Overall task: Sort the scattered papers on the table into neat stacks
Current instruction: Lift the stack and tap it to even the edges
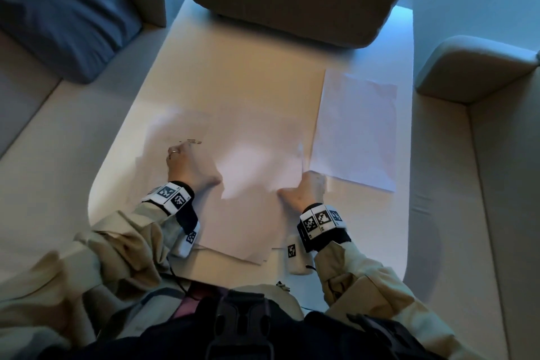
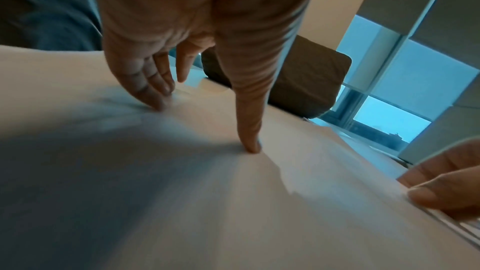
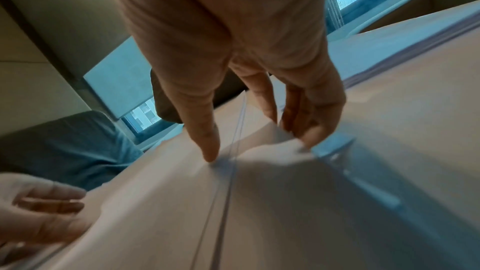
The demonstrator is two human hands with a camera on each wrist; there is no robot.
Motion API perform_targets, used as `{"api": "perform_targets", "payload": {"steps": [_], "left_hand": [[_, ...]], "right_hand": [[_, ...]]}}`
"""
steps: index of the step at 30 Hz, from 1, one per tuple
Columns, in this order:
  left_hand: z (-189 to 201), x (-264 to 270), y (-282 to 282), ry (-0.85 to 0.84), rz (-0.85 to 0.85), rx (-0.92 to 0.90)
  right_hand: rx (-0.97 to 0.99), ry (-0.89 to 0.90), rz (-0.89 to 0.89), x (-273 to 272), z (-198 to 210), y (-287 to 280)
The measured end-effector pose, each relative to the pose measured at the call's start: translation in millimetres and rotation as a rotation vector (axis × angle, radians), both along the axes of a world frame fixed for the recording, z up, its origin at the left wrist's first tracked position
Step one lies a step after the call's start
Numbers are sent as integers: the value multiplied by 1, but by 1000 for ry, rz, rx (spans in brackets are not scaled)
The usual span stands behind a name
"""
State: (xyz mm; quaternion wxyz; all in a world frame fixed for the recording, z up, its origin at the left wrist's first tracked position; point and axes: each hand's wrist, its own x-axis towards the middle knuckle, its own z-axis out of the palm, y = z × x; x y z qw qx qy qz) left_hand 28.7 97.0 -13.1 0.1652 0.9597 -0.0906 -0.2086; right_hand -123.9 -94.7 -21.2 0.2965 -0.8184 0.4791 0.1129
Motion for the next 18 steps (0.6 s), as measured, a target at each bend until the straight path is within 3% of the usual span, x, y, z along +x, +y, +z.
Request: {"api": "perform_targets", "payload": {"steps": [2,6,9,13,18], "left_hand": [[3,-3,-1,7,10,-33],[8,2,0,116,47,-138],[12,7,3,145,-63,-139],[13,11,10,57,-113,-196],[14,16,16,66,-184,-177]], "right_hand": [[-5,-44,-59,0,-1,8],[-25,-330,-163,-3,3,10],[-67,-429,-168,-5,10,6],[-53,-351,-55,-5,18,11],[93,-342,-62,2,21,29]]}}
